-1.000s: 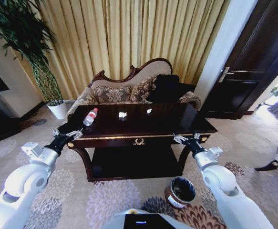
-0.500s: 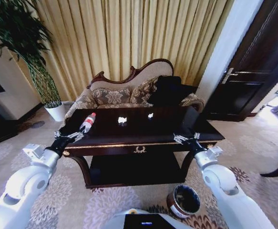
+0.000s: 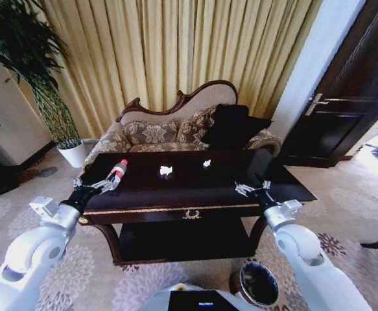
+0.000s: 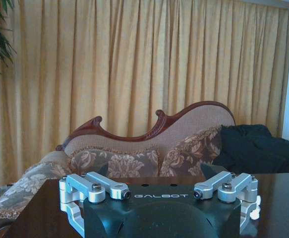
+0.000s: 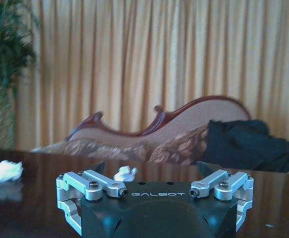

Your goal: Move to the front of the table and place the trash on the table into the trash bin.

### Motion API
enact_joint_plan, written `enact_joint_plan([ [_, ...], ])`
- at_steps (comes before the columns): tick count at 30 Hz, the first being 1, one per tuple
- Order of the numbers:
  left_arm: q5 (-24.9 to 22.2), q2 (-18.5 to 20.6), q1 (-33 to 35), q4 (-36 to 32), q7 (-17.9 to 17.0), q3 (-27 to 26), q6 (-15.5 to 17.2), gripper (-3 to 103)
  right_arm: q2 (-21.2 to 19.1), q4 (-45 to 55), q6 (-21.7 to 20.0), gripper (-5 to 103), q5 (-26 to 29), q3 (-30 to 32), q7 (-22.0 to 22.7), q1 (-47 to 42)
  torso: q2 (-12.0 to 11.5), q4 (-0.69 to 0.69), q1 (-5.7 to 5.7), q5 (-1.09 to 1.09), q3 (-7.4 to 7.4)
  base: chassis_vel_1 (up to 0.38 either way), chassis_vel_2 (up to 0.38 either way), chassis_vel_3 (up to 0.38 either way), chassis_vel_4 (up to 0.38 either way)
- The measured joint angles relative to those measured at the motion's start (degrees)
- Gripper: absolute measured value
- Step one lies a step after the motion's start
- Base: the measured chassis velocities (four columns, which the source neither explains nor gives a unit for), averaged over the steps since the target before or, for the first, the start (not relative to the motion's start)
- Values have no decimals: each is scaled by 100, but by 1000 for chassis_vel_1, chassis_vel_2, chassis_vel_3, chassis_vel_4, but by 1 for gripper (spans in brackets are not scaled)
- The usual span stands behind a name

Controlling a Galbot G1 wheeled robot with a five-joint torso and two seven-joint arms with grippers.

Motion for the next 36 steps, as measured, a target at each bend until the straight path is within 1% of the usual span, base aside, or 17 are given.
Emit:
enact_joint_plan([
  [1,1,-2,7,1,0,-5,0,100,-68,-15,-95,100,78,-35,-16,71,0,-1,0,0,0,-24,24,12,-60],
  [3,1,-3,8,1,0,-7,0,100,-87,-27,-114,100,102,-47,-18,93,0,0,0,-1,0,0,0,0,0],
  [6,20,-74,101,1,10,-73,-3,100,-359,-315,-284,100,388,-249,-13,459,1,0,-1,1,-1,0,0,0,0],
  [7,20,-74,101,1,10,-73,-3,100,-359,-315,-284,100,388,-249,-13,459,1,0,-1,1,-1,0,0,0,0],
  [10,129,-174,262,69,89,-172,-76,100,-755,-768,-294,100,618,-611,-9,1032,1,2,-3,0,-1,0,0,0,0],
  [11,129,-174,262,69,89,-172,-76,100,-755,-768,-294,100,618,-611,-9,1032,1,2,-3,0,-1,0,0,0,0],
  [12,135,-203,265,74,92,-188,-83,100,-940,-981,-245,100,770,-788,-32,1299,1,0,-3,3,-1,0,0,0,0],
  [14,135,-221,263,70,88,-191,-83,100,-1028,-1098,-228,100,836,-880,-43,1461,1,-1,-2,2,-1,0,0,0,0],
  [15,129,-272,266,25,75,-193,-83,100,-1217,-1431,-199,100,1038,-1147,-56,1956,1,0,-2,-3,-1,0,0,0,0],
  [16,127,-299,284,1,66,-196,-83,100,-1267,-1572,-197,100,1133,-1285,-58,2141,0,2,-1,-4,-1,0,0,0,0],
  [17,132,-341,335,-22,55,-215,-83,100,-1318,-1825,-199,100,1266,-1551,-68,2454,0,1,-1,1,0,0,0,0,0],
  [18,142,-365,373,-31,54,-234,-83,100,-1332,-1999,-200,100,1336,-1737,-96,2680,0,1,-1,1,0,0,0,0,0],
  [19,142,-365,373,-31,54,-234,-83,100,-1332,-1999,-200,100,1336,-1737,-96,2680,0,1,-1,1,0,0,0,0,0],
  [22,155,-413,519,-35,52,-344,-82,100,-1283,-2493,-202,100,1483,-2420,-264,3423,0,0,-1,3,0,0,0,0,0],
  [23,155,-413,519,-35,52,-344,-82,100,-1283,-2493,-202,100,1483,-2420,-264,3423,0,0,-1,3,0,0,0,0,0],
  [27,143,-416,658,-65,42,-494,-82,100,-1045,-2903,-203,100,1517,-3026,-356,4170,0,3,-1,0,0,0,0,0,0],
  [36,97,-363,779,-103,39,-637,-84,100,-731,-3247,-244,100,1418,-3509,-399,4545,0,0,-1,0,0,0,0,0,0],
])
